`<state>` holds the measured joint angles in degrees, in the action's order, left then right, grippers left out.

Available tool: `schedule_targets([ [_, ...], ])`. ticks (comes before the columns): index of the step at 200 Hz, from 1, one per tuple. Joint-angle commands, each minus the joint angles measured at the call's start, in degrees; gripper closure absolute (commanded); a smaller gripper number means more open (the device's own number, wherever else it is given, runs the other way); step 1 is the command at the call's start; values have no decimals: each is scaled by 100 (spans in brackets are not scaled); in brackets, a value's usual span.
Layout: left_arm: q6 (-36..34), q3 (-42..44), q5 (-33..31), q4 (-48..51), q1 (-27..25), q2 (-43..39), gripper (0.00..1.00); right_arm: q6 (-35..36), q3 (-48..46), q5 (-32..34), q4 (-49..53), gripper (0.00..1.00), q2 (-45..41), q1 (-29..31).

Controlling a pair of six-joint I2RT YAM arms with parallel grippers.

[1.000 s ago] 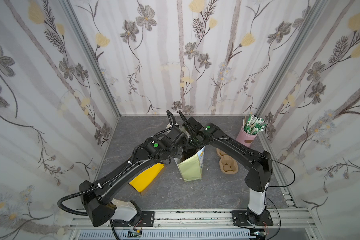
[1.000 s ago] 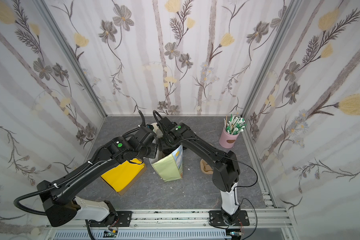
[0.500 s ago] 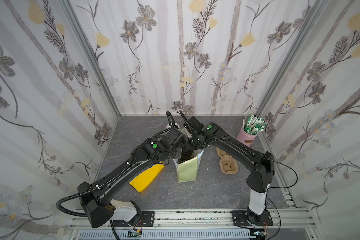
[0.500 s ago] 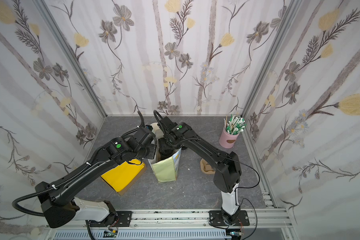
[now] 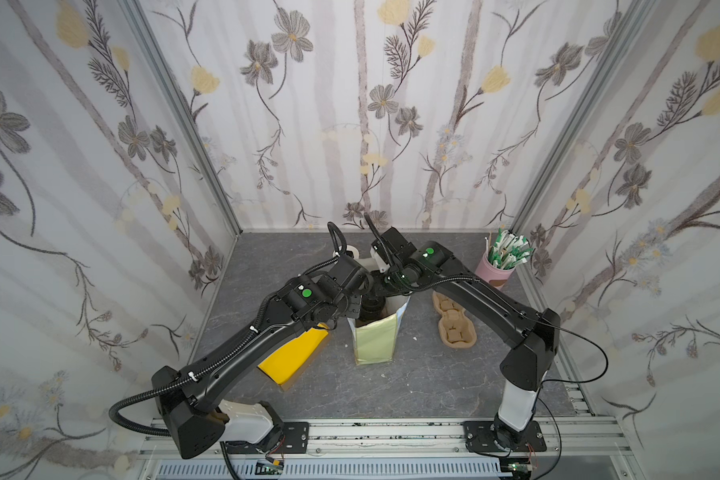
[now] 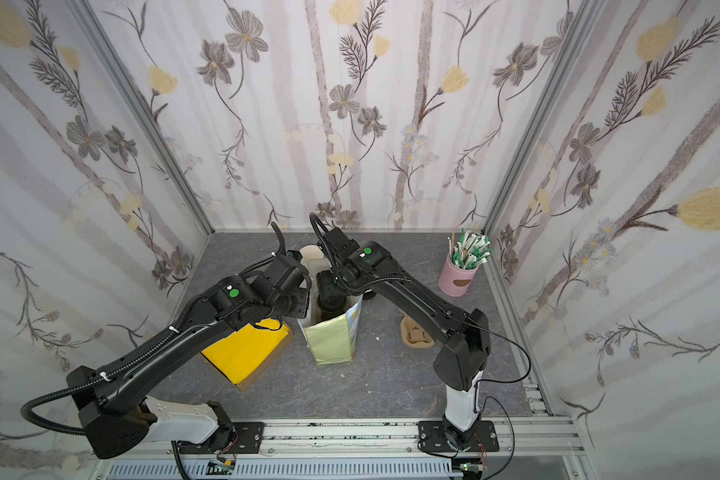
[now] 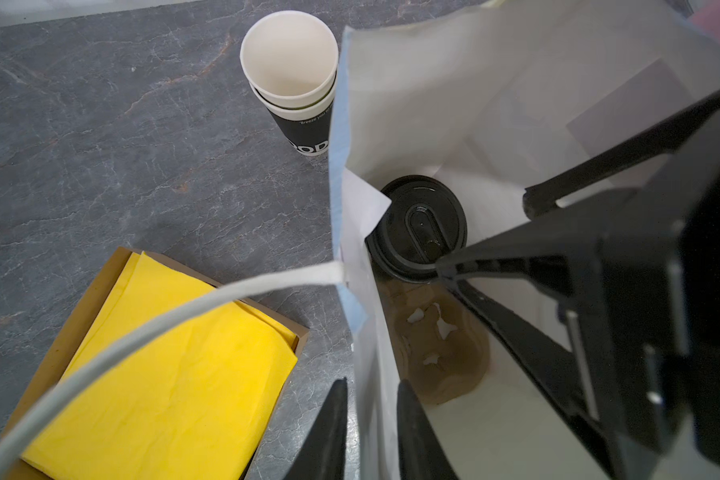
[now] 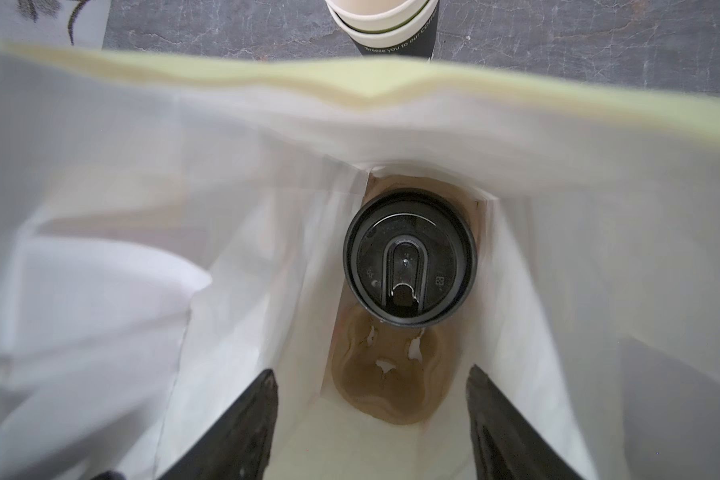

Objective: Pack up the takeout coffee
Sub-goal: 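Lift the right gripper out of the bag while the left gripper releases the rim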

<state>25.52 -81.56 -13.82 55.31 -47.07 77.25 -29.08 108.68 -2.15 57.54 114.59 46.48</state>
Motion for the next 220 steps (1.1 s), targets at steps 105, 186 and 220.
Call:
schedule_targets([
  [105,-138,-750,-160,42,25,-30,54,-54,557,102,338,29,-179,18],
  [186,-550,-1305,-309,7,32,18,54,3,1274,199,507,31,-93,202],
  [220,-716,-1549,-292,-19,38,106,55,26,1937,395,785,31,152,195],
])
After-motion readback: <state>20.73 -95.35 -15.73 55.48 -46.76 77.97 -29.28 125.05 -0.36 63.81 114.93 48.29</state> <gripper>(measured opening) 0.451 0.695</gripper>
